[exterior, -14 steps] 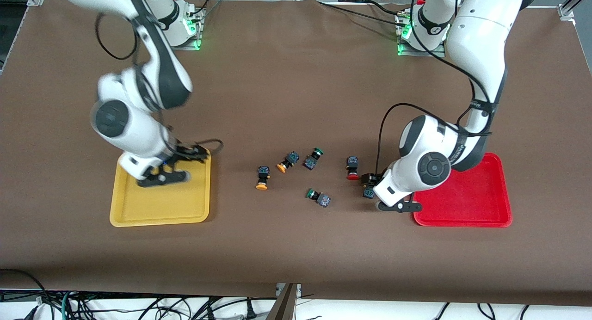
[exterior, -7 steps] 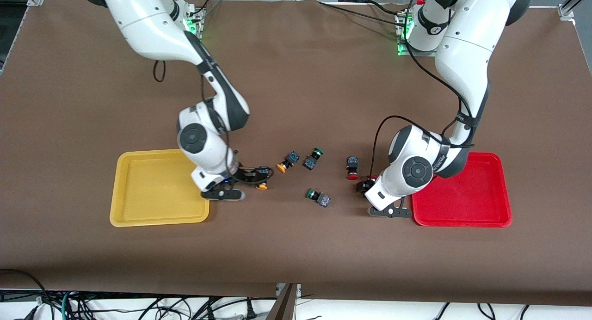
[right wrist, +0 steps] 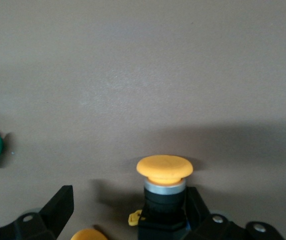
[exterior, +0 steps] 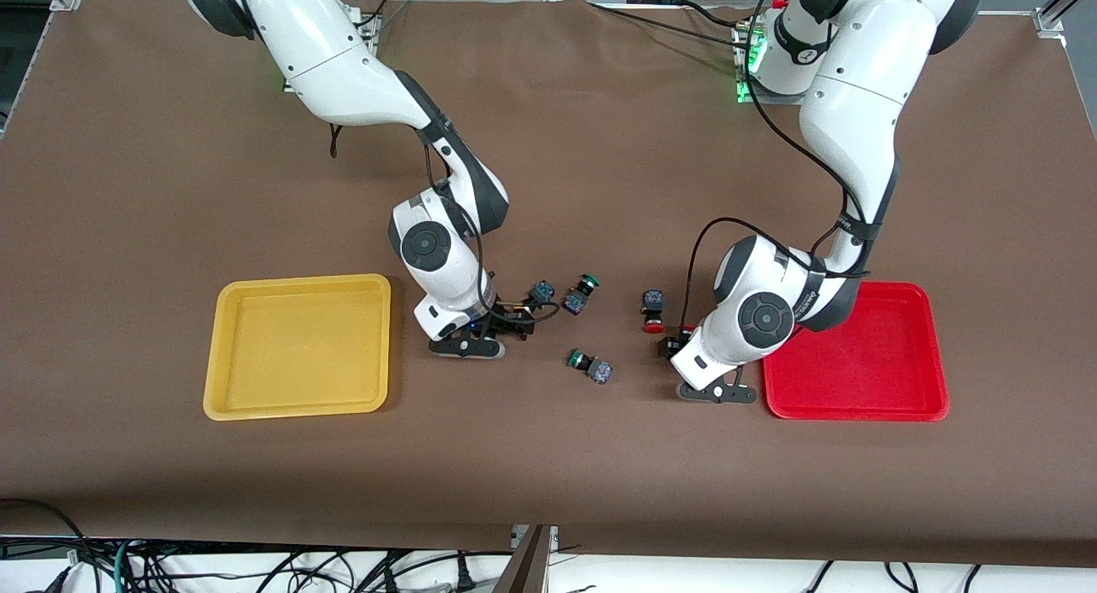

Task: Place red and yellow buttons in trays
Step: 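Place the yellow button in the yellow tray, the red in the red tray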

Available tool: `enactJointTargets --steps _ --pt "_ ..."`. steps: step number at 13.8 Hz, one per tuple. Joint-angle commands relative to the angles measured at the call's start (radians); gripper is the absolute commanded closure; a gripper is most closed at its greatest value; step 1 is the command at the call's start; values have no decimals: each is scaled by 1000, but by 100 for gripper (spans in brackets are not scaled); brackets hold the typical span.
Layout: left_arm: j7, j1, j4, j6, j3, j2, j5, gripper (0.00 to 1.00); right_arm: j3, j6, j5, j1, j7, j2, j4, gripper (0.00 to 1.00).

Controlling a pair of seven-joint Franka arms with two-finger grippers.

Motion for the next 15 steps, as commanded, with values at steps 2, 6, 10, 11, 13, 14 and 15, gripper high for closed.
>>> enactJointTargets --steps 2,6,10,11,13,14,15 --pt "-7 -11 35 -4 10 14 17 100 -6 -6 1 -12 -7 6 18 1" --pt "5 34 81 -45 16 -19 20 100 -6 11 4 -16 2 11 -21 26" --pt "286 180 77 -139 16 -87 18 100 -6 5 4 -48 -42 5 -27 86" --pt "384 244 74 -162 14 -96 18 100 -5 -4 7 -60 -71 2 -25 93" --pt "492 320 72 -212 16 -99 18 100 -6 -93 2 -91 -117 -33 -11 93" --pt "502 356 52 -217 14 -104 20 100 -6 -130 4 -118 -174 -50 -11 93" --pt "506 378 23 -214 14 -118 20 100 -6 -156 4 -152 -261 -63 -13 93"
